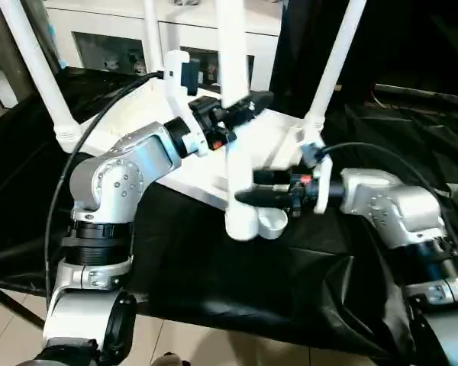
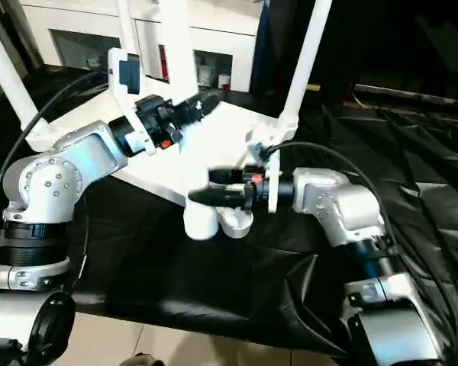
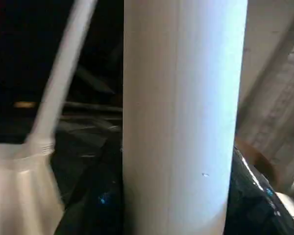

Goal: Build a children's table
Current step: Pick table leg

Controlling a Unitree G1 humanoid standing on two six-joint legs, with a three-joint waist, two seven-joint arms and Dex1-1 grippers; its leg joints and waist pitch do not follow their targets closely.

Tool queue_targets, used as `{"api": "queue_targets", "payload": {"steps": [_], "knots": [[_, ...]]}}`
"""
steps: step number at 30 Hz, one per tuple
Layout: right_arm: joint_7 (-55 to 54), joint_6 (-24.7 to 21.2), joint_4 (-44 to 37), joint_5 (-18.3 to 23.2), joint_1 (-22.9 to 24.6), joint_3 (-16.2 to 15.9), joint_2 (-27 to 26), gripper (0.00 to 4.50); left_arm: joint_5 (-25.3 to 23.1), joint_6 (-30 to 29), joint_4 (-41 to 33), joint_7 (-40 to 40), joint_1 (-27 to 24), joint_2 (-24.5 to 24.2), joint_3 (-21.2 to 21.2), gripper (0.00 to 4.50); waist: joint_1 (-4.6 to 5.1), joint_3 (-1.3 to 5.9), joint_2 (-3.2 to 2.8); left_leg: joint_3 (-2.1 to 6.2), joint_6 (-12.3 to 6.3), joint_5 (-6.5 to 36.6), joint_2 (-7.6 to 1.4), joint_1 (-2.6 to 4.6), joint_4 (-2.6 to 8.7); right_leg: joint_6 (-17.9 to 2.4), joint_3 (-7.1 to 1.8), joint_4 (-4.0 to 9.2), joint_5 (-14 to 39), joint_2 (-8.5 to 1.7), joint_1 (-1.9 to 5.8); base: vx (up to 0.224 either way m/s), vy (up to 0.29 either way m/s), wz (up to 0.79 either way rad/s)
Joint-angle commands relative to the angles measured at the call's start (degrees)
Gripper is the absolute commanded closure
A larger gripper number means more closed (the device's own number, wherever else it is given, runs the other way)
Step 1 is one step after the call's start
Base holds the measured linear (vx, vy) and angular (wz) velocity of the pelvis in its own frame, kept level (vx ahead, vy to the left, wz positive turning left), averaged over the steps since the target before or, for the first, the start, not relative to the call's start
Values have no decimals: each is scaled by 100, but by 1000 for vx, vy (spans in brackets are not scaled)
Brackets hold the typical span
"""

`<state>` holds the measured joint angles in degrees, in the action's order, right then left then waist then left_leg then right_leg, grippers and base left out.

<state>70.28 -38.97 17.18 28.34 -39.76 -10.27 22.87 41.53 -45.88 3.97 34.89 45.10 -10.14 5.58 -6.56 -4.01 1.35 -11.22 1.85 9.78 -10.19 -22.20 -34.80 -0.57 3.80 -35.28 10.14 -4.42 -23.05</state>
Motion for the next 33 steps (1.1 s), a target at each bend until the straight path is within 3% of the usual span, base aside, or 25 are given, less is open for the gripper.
{"api": "queue_targets", "payload": {"steps": [1, 4, 20, 33], "knots": [[272, -129, 83, -7, -153, -102, 123, 128, 176, 10, -144, 283, 63, -24, -130, 271, -10, 490, 9, 141, -30, 785, -289, 136, 354, -1310, -256, 343, 835, -407, 325, 0, 0, 0], [504, -142, 168, -43, -205, -230, 187, 128, 308, -39, -183, 434, 70, 42, -140, 271, -10, 482, 22, 135, -27, 829, -293, 132, 350, -1355, -262, 343, 835, -409, 322, 0, 0, 0], [856, -165, 209, 37, -231, -217, 148, 128, 331, -59, -252, 611, 10, 107, -239, 271, -6, 484, 26, 137, -39, 801, -298, 136, 345, -1339, -262, 345, 909, -408, 318, 0, 0, 0], [1035, -295, 183, 77, -190, -215, 146, 245, 254, -177, -198, 379, 10, 119, -199, 271, -12, 489, 41, 139, -66, 754, -300, 131, 339, -1331, -259, 337, 904, -410, 318, 0, 0, 0]]}}
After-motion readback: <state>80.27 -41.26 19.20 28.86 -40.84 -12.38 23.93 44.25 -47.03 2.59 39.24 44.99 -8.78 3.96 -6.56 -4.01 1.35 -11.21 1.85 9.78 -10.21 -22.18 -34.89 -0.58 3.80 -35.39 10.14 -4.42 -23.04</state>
